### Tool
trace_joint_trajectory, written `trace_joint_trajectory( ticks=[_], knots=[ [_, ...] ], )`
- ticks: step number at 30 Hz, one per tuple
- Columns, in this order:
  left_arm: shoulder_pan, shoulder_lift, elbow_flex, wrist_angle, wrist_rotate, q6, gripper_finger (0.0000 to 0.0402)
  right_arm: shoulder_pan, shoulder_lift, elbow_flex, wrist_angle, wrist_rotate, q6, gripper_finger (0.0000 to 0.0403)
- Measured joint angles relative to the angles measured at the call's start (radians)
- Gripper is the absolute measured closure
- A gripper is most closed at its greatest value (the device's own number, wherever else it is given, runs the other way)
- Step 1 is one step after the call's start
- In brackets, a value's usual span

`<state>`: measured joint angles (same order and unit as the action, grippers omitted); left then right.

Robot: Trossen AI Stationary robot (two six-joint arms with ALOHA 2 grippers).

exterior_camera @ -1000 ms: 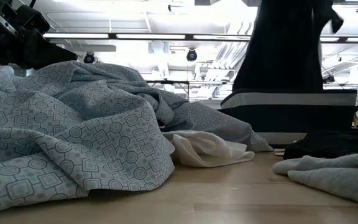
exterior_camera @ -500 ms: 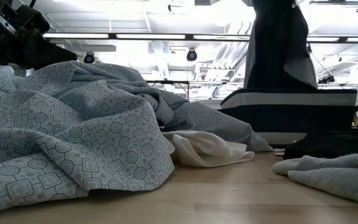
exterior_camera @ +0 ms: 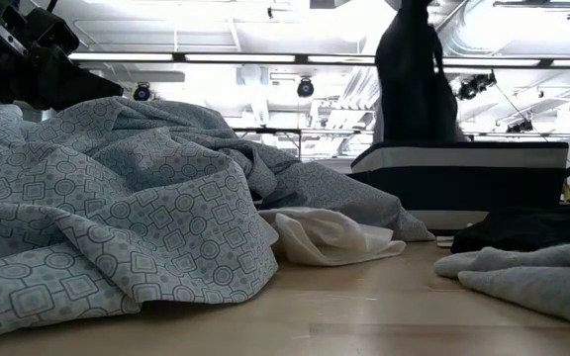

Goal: Pick & Place Cloths
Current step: Put the blue dress into the blue bin

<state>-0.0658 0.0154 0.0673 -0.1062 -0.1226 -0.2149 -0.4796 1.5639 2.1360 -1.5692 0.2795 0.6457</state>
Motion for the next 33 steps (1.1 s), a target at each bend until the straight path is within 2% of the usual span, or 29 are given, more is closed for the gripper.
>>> trace_joint_trajectory(
  ticks=[4,14,28,33],
  knots=[
    [0.0,0.0,0.0,0.0,0.0,0.0,0.0402,-0.027,-0.006,-0.152,-0.001,-0.051,0.044,0.0395],
    [0.0,0.0,0.0,0.0,0.0,0.0,0.0401,-0.1,-0.008,-0.463,-0.003,-0.029,0.092,0.0395],
    [0.0,0.0,0.0,0.0,0.0,0.0,0.0402,-0.254,-0.013,-0.735,0.016,-0.021,0.032,0.0391],
    [0.0,0.0,0.0,0.0,0.0,0.0,0.0402,-0.304,-0.013,-0.81,0.082,-0.062,-0.022,0.0395]
  ],
)
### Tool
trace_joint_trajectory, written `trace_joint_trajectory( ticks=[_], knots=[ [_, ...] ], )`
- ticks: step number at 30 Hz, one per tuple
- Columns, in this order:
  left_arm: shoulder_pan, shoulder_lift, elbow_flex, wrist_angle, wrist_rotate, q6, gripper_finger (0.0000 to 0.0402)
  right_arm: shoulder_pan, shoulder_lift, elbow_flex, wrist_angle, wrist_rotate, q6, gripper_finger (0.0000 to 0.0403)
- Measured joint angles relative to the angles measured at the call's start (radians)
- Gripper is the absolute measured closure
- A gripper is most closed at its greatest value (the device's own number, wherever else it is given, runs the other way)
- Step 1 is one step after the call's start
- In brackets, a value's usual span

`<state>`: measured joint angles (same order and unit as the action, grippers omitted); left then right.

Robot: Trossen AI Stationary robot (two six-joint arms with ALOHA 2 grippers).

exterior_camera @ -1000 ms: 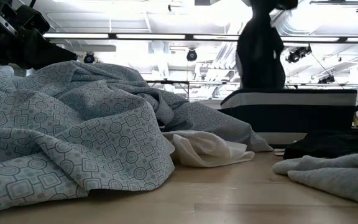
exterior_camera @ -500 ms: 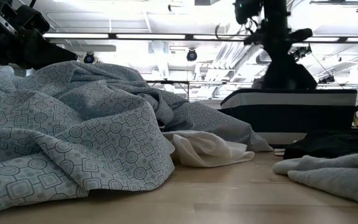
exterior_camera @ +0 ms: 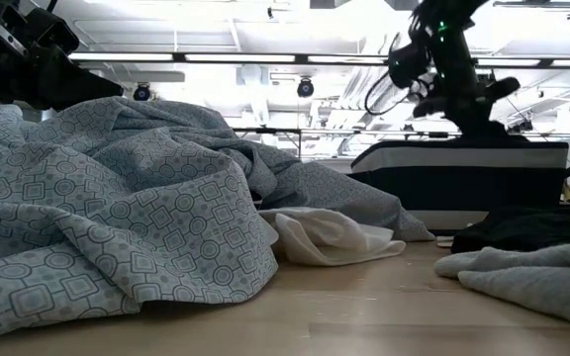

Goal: Pick & Place Cloths
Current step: Put the blue dress into the blue bin

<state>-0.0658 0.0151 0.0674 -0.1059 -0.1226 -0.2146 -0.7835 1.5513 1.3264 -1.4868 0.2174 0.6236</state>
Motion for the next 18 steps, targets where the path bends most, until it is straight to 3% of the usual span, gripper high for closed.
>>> trace_joint_trajectory(
  ticks=[9,18],
  knots=[
    [0.0,0.0,0.0,0.0,0.0,0.0,0.0402,-0.08,0.0,-0.092,0.256,-0.077,-0.034,0.0394],
    [0.0,0.0,0.0,0.0,0.0,0.0,0.0402,-0.096,0.0,-0.119,0.286,-0.013,-0.016,0.0354]
  ],
)
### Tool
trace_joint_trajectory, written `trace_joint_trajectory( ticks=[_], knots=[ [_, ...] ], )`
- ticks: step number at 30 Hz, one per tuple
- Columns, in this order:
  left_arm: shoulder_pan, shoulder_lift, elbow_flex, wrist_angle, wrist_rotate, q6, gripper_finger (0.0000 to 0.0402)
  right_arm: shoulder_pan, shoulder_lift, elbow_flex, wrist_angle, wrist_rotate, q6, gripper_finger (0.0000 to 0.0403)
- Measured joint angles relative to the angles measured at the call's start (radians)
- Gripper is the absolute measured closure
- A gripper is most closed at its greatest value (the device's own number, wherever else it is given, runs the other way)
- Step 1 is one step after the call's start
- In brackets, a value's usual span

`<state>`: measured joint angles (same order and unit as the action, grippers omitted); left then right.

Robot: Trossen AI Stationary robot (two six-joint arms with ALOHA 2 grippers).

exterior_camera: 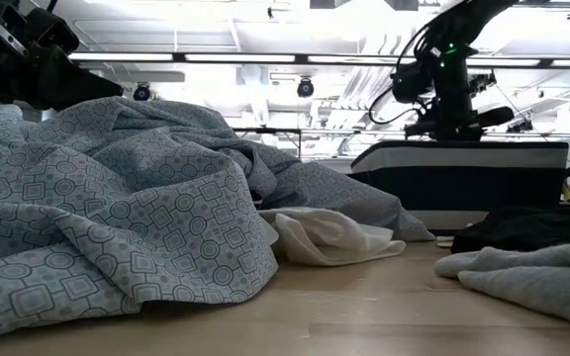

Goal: Pick & Place Cloths
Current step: Put the blue dress into the blue bin, then put the white dress into the blue bin

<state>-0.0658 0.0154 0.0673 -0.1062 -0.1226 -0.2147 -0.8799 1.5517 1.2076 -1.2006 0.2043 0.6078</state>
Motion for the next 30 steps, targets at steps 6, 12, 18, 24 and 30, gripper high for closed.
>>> trace_joint_trajectory(
  ticks=[6,12,18,24,30],
  knots=[
    [0.0,0.0,0.0,0.0,0.0,0.0,0.0402,0.001,-0.017,0.0,-0.006,0.004,-0.004,0.0286],
    [0.0,0.0,0.0,0.0,0.0,0.0,0.0402,0.0,-0.117,0.0,-0.014,0.024,-0.007,0.0196],
    [0.0,0.0,0.0,0.0,0.0,0.0,0.0402,0.001,-0.252,0.001,-0.023,-0.024,-0.009,0.014],
    [0.0,0.0,0.0,0.0,0.0,0.0,0.0402,0.014,-0.377,0.001,-0.022,-0.147,-0.028,0.0131],
    [0.0,0.0,0.0,0.0,0.0,0.0,0.0402,0.083,-0.473,0.001,-0.022,-0.187,-0.105,0.0131]
  ],
)
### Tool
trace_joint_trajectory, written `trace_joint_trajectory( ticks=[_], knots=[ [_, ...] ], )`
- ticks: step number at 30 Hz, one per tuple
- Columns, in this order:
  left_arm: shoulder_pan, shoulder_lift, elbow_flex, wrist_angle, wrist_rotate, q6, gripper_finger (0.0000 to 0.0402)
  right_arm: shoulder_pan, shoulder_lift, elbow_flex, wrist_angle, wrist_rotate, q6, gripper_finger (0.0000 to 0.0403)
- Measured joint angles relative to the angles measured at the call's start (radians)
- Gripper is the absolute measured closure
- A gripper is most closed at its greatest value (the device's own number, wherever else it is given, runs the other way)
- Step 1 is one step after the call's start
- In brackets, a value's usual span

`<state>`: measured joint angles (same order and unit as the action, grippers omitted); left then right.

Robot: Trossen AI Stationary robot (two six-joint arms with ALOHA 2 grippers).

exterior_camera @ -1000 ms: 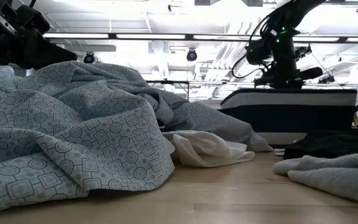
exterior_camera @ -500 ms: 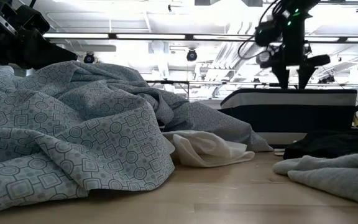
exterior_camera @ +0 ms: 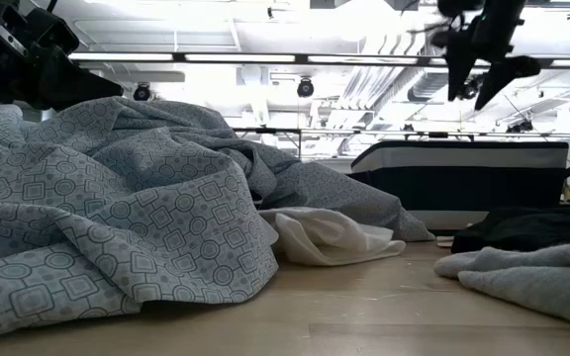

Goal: Pick & Place Cloths
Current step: Put the white dress into the blue bin

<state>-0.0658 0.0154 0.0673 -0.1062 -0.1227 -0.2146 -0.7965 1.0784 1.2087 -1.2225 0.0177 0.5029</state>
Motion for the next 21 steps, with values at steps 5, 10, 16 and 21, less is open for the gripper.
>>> trace_joint_trajectory(
  ticks=[5,10,16,21],
  knots=[
    [0.0,0.0,0.0,0.0,0.0,0.0,0.0402,0.062,-0.075,0.0,-0.001,0.001,-0.036,0.0131],
    [0.0,0.0,0.0,0.0,0.0,0.0,0.0402,0.134,-0.153,0.0,-0.001,0.003,-0.037,0.0131],
    [0.0,0.0,-0.007,0.075,-0.002,-0.053,0.0402,0.202,-0.215,0.0,-0.001,0.009,-0.037,0.0131],
    [0.0,-0.001,-0.006,0.101,-0.003,-0.06,0.0402,0.243,-0.237,0.0,-0.001,0.009,-0.052,0.0131]
  ],
)
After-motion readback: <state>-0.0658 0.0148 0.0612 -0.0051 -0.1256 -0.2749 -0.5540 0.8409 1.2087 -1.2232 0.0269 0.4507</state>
